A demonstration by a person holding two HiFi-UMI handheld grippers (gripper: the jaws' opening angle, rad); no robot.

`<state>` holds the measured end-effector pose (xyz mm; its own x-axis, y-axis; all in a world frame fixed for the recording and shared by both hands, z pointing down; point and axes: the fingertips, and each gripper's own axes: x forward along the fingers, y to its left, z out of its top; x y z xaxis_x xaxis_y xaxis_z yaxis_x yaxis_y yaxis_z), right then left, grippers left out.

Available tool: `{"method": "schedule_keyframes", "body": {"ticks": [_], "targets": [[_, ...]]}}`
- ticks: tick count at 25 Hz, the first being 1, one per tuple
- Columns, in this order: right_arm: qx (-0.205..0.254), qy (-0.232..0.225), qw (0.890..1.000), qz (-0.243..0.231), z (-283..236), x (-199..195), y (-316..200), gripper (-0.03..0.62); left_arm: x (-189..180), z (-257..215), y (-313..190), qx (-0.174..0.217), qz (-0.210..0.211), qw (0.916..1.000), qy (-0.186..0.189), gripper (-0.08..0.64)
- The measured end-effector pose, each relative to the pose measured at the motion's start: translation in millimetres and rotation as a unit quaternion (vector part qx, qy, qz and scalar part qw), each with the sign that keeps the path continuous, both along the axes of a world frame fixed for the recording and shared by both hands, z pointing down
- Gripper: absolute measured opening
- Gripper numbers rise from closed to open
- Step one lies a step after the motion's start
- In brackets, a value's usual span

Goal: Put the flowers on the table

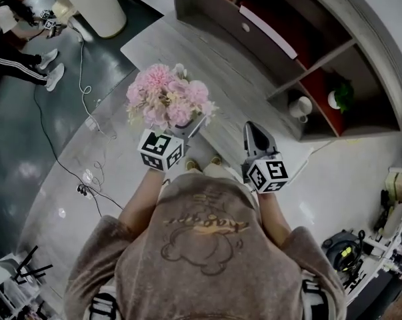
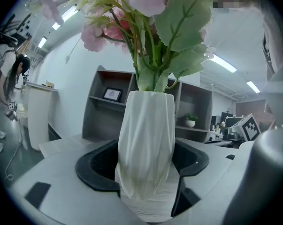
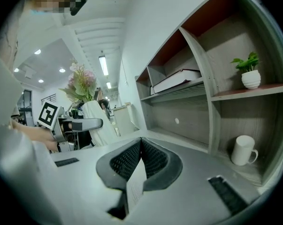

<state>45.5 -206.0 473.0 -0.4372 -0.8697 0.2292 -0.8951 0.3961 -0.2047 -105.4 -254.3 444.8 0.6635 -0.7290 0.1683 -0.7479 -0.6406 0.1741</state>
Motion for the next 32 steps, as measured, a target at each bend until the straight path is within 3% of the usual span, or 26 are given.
{"method": "schedule_keyframes", "body": {"ticks": [5, 14, 32], "targets": [[0.005, -0.001, 1.000, 0.006, -3, 9, -6, -0.015, 17, 7, -16, -0.003, 0.010, 0.9999, 0.000, 0.354], [0.005, -0.009, 1.000, 0.028, -5, 33, -12, -0.015, 54, 43, -43, -0.001, 0.040, 0.9986, -0.034, 0.354], [-0.014, -0.001, 0.996, 0.084, 4, 75, -4, -0.015, 88, 112, -83, -0.005, 0.075, 0.9942, -0.076, 0.354]]}}
